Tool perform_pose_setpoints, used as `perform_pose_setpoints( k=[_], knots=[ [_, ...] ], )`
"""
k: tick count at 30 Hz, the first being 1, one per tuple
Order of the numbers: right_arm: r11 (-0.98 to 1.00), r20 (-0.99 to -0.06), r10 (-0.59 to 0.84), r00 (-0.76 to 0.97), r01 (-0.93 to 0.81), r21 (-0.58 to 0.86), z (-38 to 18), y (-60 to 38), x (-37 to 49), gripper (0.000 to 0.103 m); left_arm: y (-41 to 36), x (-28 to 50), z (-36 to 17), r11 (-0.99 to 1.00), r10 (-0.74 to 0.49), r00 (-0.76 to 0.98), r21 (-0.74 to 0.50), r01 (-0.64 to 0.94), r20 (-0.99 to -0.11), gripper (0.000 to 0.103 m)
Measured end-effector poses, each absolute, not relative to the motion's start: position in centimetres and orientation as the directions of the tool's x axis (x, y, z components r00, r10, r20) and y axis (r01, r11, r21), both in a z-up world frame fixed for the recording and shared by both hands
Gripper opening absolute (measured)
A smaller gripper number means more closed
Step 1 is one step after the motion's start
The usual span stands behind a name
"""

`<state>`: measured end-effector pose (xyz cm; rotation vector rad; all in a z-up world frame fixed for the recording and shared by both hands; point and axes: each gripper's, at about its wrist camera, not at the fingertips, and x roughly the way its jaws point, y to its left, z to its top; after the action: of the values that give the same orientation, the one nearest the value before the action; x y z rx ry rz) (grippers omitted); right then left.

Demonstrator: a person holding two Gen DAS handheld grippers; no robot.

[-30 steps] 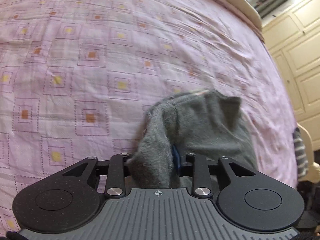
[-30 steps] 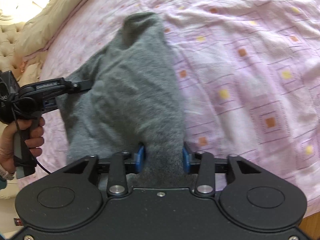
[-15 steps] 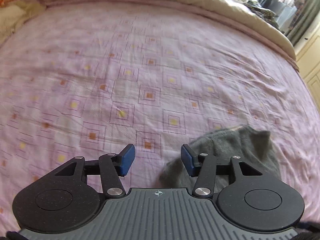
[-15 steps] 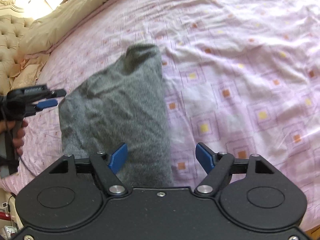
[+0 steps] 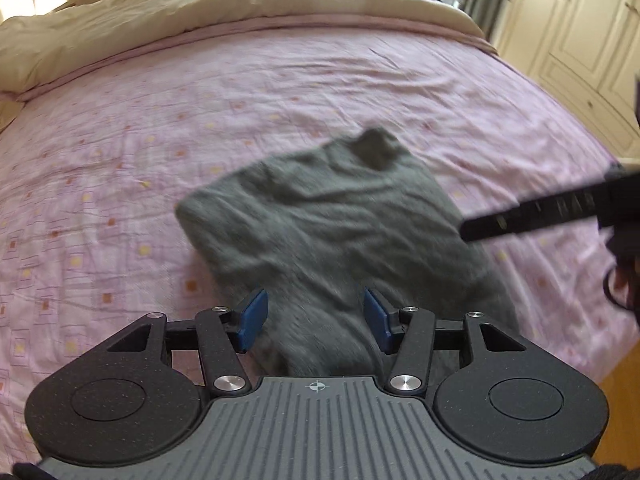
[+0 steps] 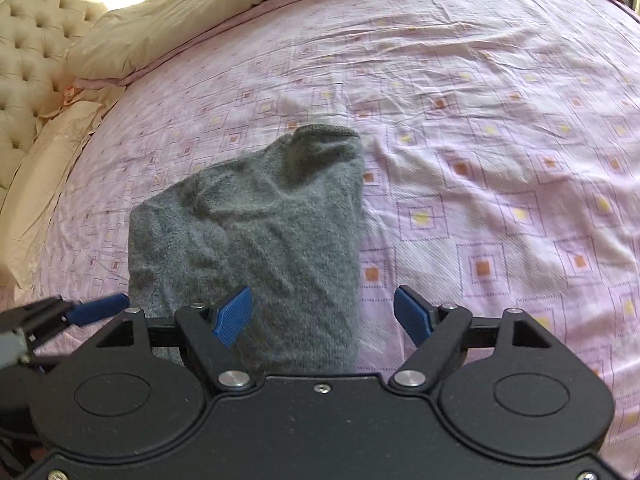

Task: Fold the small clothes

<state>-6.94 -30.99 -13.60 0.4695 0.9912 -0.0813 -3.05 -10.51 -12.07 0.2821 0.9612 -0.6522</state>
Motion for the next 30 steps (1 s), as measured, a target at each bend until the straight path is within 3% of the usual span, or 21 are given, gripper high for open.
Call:
perform_pose_setpoints(
  k=[5, 9, 23, 30],
  knots=[
    [0.922, -0.838, 0.138, 0.529, 0.240, 0.303, -14.9, -30.8, -4.9, 0.083, -10.1, -1.3, -14.8, 0.800, -0.303, 0.386, -0.012, 0.600, -0.871, 0.051],
    [0.921, -0.855, 0.123, 0.504, 0.262, 0.287, -16.6, -31.6, -3.1, 0.084, -9.0, 0.4, -15.3, 0.824, -0.313, 0.352, -0.068, 0.562, -0.882, 0.061],
    [0.904, -0.896, -0.022, 0.444, 0.392, 0.172, -17.8, -36.1, 6.4, 0.093, -8.5, 1.4, -15.8, 0.855, -0.317, 0.309, -0.129, 0.503, -0.897, 0.071],
    [0.884, -0.855, -0.064, 0.515, 0.427, 0.191, -15.2, -37.1, 5.4, 0.095, -8.0, 2.1, -16.0, 0.881, -0.297, 0.298, -0.140, 0.453, -0.907, 0.090]
  ],
)
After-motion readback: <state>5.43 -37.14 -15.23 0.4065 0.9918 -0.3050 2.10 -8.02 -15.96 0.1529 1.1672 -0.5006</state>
